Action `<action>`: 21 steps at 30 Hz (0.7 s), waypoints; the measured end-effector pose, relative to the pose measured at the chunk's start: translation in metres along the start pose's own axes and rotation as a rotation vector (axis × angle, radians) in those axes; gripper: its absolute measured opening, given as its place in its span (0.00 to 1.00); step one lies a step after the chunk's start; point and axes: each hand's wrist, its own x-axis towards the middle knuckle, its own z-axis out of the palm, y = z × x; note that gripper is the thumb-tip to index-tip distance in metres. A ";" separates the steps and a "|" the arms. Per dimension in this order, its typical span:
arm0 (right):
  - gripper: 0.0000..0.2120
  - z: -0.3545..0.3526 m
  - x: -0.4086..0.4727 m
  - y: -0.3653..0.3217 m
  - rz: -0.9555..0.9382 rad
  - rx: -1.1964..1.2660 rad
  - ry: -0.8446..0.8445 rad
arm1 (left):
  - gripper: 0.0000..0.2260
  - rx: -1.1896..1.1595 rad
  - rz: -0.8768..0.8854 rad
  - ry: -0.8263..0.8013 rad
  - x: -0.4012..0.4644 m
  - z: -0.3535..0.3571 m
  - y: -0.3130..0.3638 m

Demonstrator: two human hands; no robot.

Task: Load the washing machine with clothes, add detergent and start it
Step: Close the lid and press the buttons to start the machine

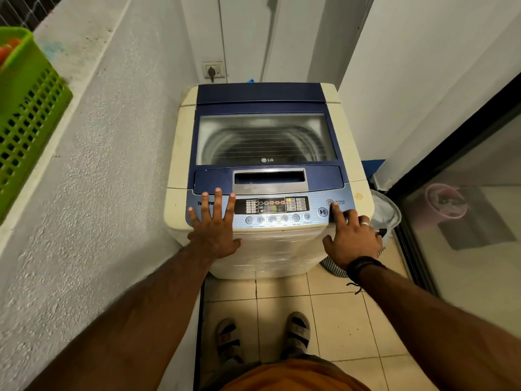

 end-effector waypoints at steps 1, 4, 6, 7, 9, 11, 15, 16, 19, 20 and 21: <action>0.39 0.001 -0.001 0.000 -0.002 -0.003 0.000 | 0.53 0.000 0.000 -0.001 0.000 0.000 0.000; 0.38 0.005 -0.005 0.000 -0.002 0.009 -0.009 | 0.54 0.002 -0.004 -0.007 -0.001 0.000 0.000; 0.39 0.007 -0.007 0.001 -0.003 0.012 -0.018 | 0.54 -0.010 -0.006 -0.010 0.000 -0.001 0.000; 0.39 0.007 -0.007 0.001 -0.003 0.009 -0.023 | 0.54 -0.009 -0.006 -0.012 0.000 0.000 0.000; 0.39 0.008 -0.007 0.001 -0.005 0.006 -0.027 | 0.54 -0.004 -0.005 -0.015 -0.001 -0.001 0.000; 0.39 0.008 -0.007 0.001 -0.005 0.010 -0.027 | 0.54 -0.001 -0.004 -0.017 -0.001 -0.002 0.000; 0.40 0.009 -0.008 0.001 -0.003 0.022 -0.032 | 0.54 -0.001 -0.007 -0.021 -0.001 -0.003 0.001; 0.40 0.009 -0.009 0.001 -0.002 0.029 -0.038 | 0.54 -0.004 -0.008 -0.022 -0.001 -0.004 0.001; 0.41 0.010 -0.014 -0.003 0.013 0.064 -0.078 | 0.54 -0.006 -0.010 -0.026 -0.002 -0.005 0.001; 0.41 0.010 -0.017 -0.007 0.009 0.069 -0.084 | 0.54 -0.006 -0.011 -0.025 -0.002 -0.006 0.002; 0.41 0.009 -0.021 -0.013 -0.012 0.061 -0.077 | 0.54 -0.007 -0.011 -0.026 -0.002 -0.006 0.002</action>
